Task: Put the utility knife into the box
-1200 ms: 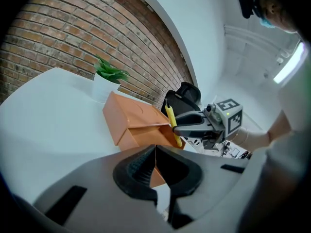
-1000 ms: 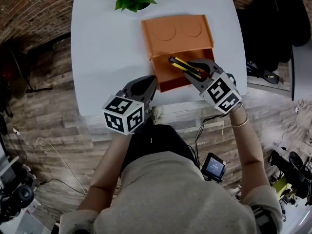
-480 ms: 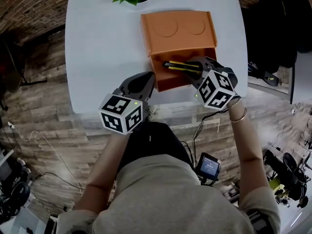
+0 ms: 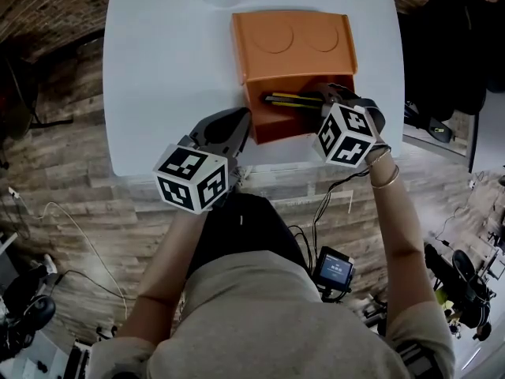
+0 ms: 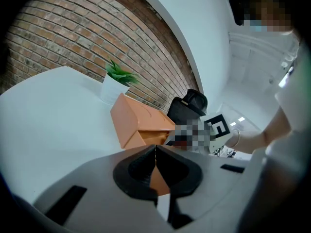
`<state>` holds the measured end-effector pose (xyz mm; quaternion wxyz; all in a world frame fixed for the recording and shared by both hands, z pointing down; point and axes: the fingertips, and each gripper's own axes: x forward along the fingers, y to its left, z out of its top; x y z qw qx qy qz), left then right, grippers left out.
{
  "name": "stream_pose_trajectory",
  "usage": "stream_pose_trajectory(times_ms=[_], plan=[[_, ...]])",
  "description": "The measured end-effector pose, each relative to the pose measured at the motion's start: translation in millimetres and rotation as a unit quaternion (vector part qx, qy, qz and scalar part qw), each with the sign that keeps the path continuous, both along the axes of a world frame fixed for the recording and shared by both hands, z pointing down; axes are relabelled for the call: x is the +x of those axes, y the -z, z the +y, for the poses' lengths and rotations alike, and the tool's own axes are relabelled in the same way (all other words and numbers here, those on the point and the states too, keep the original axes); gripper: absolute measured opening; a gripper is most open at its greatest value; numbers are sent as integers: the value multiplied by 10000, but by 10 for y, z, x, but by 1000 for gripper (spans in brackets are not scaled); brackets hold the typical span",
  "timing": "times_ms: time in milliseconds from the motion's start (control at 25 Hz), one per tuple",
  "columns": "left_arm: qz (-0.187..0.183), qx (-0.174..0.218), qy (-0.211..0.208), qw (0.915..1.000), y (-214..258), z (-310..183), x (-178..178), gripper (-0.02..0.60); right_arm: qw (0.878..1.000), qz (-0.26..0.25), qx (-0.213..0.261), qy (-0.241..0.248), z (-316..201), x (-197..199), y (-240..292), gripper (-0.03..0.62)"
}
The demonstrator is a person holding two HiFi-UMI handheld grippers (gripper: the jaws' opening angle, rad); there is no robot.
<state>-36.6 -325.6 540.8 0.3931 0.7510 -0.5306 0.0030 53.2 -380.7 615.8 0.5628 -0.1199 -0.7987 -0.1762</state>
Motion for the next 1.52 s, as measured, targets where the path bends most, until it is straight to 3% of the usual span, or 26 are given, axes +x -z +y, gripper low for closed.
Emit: stream_pose_trajectory(times_ms=[240,560,720,960,1080,1280,1440,1520], plan=[[-36,-40,-30,10000,-6,39,-2,8,9996,-79,-139,-221,-39,-2,11,138],[-185,-117,-226,9995,45,163,105,8,9962,-601,-120,-624,-28,-28,248,183],[-540,-37,-586,9968,150,198,216,8,9825,-1318,-160,-1303,-12,-43,523,184],[-688,86,-740,9948,342,226,328,8,9582,-1986,-222,-2047,138,29,914,169],[-757,237,-935,9925,459,203,451,8,9317,-2491,-270,-2630,144,110,1167,168],[-719,427,-1113,9903,654,178,665,8,8632,-3191,-476,-3884,139,443,1422,147],[-828,531,-1360,9858,772,213,841,8,8159,-3667,-700,-4415,184,663,1605,150],[-882,590,-1444,9838,824,224,896,8,7846,-4001,-859,-4658,202,762,1724,150]])
